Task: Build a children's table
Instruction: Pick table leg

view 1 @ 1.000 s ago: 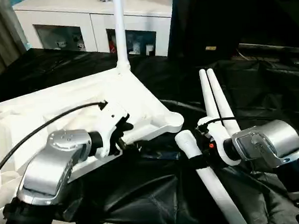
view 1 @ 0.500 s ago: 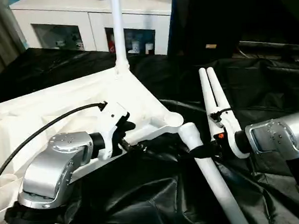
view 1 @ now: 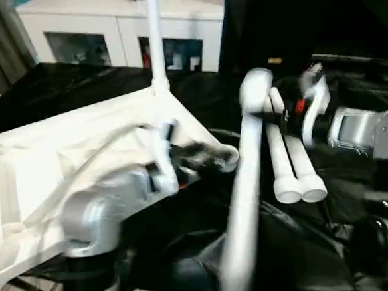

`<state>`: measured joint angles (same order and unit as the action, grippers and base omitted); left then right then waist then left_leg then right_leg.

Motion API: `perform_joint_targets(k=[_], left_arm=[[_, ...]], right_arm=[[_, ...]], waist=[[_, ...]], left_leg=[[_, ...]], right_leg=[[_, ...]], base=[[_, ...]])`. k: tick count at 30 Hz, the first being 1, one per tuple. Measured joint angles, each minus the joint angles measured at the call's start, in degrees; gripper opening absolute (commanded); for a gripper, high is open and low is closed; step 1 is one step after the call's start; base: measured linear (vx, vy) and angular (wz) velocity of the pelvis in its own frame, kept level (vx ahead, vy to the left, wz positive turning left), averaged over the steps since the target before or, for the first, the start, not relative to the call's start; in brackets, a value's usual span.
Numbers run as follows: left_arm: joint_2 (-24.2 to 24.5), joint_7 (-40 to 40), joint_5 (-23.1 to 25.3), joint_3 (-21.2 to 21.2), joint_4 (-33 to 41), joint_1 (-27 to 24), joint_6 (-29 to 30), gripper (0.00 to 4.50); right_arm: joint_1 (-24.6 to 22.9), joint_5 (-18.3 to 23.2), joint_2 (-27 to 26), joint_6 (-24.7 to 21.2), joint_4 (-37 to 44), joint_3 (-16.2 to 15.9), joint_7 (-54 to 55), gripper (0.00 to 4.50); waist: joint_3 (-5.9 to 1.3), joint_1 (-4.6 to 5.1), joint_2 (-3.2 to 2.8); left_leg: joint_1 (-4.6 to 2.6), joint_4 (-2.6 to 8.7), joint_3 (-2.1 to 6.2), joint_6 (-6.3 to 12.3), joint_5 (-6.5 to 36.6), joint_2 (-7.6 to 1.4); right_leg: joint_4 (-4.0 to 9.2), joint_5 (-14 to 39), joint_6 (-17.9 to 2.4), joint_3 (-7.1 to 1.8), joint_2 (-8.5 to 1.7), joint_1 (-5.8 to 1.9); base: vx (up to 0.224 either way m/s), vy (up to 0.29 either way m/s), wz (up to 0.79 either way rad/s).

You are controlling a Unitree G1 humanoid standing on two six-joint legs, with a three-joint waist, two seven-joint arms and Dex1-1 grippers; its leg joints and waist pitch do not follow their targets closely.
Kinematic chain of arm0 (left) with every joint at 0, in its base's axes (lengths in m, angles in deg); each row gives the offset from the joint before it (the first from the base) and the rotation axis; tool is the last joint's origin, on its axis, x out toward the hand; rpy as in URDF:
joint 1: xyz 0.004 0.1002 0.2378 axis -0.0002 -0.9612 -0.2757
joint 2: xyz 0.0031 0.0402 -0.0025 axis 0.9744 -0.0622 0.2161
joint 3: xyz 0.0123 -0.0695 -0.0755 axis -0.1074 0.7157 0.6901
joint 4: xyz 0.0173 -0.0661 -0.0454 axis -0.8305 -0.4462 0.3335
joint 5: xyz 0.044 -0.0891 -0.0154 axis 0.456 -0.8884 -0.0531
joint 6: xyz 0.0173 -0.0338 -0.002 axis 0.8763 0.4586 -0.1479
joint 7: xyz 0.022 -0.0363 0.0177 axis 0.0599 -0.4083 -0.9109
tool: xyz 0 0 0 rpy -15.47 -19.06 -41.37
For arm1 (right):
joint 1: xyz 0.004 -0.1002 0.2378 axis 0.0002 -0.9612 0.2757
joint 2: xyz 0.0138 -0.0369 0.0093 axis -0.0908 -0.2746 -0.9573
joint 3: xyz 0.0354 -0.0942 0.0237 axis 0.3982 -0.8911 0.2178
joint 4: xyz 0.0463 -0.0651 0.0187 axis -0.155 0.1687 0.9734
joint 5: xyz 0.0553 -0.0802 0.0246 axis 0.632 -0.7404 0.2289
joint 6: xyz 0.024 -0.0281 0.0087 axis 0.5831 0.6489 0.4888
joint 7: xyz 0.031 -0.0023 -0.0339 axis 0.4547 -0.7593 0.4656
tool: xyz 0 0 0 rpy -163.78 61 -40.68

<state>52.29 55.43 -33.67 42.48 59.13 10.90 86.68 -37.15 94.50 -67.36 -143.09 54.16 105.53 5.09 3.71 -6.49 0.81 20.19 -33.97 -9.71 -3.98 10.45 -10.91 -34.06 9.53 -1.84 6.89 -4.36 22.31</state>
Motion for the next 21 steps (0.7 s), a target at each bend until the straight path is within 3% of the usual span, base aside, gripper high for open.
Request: perform_joint_targets(k=[3,7,10,21], left_arm=[[3.62,1.29,3.39,-6.24,-0.37,-0.87,-2.05,4.50],[4.01,2.15,3.44,-7.76,-0.25,-1.64,-2.17,4.50],[6.27,2.14,3.91,-8.99,-0.19,-2.09,-3.85,4.50],[9.67,1.90,4.58,-7.37,-0.17,-3.27,-6.04,3.52]], right_arm=[[3.05,-0.20,-1.35,3.24,-3.18,5.81,4.69,1.93],[6.69,-0.04,-1.76,6.53,-5.66,12.55,8.95,1.93],[8.31,3.14,-1.60,8.23,-8.59,16.33,12.18,1.92],[8.63,4.60,-2.37,9.65,-9.98,18.12,14.98,1.89]], waist=[[0.00,0.11,-0.01],[-0.01,0.18,-0.02],[-0.01,0.35,-0.02],[0.03,0.94,0.07]], left_leg=[[0.32,0.08,-0.03,-0.02,-0.01,0.00],[0.81,0.08,-0.07,-0.03,-0.04,0.00],[0.80,0.08,-0.11,-0.03,-0.04,0.00],[0.78,-0.01,-0.12,-0.16,-0.13,-0.01]], right_leg=[[-0.06,0.00,0.03,-0.02,0.00,0.35],[-0.20,-0.15,-0.23,-0.06,0.01,0.86],[-0.29,-0.10,-0.23,-0.07,0.00,0.92],[-0.36,-0.07,0.03,-0.10,0.00,0.91]], base=[[0.000,0.000,0.00],[0.000,0.000,0.00],[0.000,0.000,0.00],[0.000,0.000,0.00]])
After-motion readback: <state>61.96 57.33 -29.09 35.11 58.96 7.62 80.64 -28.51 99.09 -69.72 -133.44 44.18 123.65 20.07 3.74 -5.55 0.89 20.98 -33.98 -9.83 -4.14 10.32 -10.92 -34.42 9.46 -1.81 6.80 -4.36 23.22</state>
